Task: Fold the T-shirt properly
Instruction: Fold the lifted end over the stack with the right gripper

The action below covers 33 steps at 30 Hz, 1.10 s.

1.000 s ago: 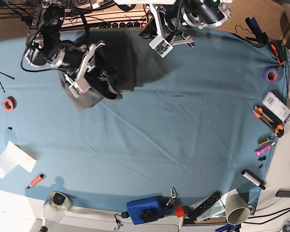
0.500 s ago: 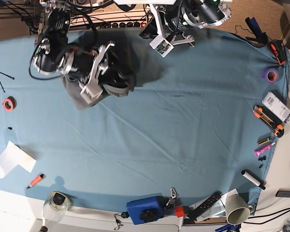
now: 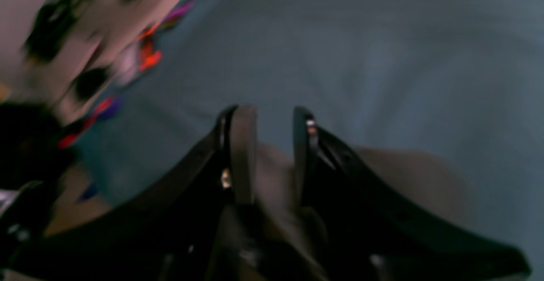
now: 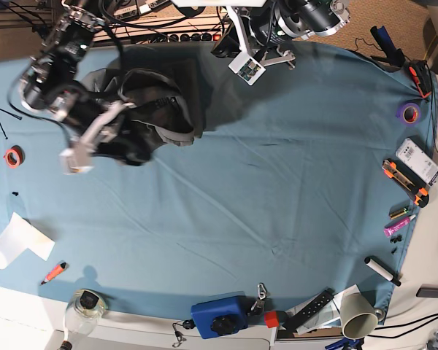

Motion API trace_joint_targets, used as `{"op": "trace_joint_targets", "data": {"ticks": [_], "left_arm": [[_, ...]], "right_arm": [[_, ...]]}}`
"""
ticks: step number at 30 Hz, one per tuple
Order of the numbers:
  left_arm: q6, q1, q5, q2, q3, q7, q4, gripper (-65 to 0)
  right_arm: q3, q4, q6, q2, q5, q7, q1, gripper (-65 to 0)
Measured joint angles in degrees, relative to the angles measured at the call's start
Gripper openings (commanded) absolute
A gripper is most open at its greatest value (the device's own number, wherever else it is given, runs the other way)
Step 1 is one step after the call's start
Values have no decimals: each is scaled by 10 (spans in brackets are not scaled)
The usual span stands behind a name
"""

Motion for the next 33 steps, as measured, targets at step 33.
{"op": "trace_joint_targets", "data": {"ticks": [33], "left_arm": [[0,0,-14,2,1,-10,0,-650]], "right_arm": [[-190,-46,-13,40,-116,-11,-126,-493]]}}
